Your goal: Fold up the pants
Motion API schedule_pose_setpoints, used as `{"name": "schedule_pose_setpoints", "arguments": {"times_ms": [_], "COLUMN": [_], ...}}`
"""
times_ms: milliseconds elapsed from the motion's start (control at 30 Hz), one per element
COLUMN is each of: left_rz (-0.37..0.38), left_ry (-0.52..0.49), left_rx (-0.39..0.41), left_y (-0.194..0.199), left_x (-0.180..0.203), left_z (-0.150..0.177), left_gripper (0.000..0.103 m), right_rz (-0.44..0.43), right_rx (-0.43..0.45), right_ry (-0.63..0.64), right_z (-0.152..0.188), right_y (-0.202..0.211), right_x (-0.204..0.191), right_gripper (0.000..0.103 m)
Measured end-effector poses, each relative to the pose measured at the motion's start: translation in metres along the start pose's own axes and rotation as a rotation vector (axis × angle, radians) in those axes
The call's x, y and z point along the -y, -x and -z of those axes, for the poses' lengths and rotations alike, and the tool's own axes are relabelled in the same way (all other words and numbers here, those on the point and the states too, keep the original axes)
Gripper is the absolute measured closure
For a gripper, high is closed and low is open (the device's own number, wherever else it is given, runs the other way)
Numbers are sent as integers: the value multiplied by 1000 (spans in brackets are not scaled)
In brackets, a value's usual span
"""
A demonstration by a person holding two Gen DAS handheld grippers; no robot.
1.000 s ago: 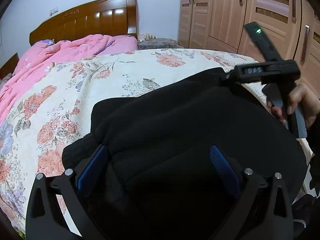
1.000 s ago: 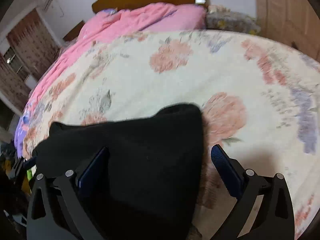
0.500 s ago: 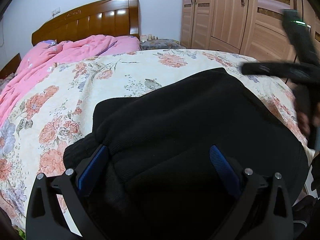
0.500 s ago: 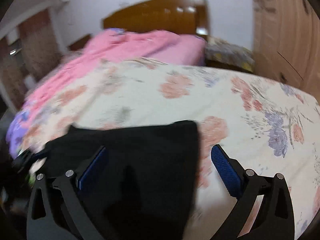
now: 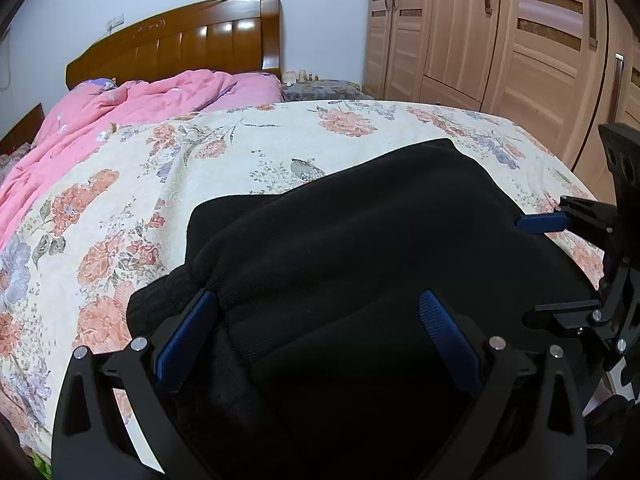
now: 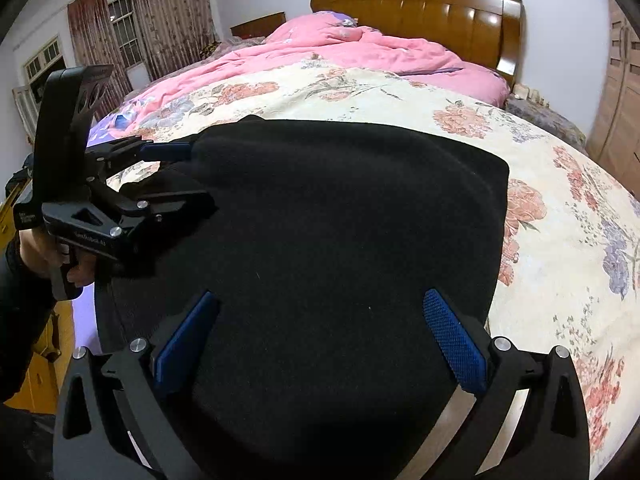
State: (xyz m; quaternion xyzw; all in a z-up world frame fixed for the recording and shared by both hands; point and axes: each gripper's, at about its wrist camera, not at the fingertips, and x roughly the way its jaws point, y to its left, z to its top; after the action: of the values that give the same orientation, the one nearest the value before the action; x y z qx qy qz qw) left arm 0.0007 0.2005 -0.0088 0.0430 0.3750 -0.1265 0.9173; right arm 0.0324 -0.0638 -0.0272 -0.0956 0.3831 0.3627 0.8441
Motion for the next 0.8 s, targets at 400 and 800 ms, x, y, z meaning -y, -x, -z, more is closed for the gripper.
{"name": "schedule_pose_setpoints", "arguments": {"times_ms": [400, 800], "left_rz": [-21, -60], "left_ry": [-96, -51], "left_rx": [-48, -49], "left_y": [-10, 30], "left_x": [42, 57], "left_z": [-8, -13], "left_gripper": [2, 2], "right_rz": [13, 98], "right_rx": [25, 147], "right_ry": [-66, -90], "right_z": [25, 18], "right_y": [26, 111], "right_x": [14, -7], "right_gripper": [4, 5]}}
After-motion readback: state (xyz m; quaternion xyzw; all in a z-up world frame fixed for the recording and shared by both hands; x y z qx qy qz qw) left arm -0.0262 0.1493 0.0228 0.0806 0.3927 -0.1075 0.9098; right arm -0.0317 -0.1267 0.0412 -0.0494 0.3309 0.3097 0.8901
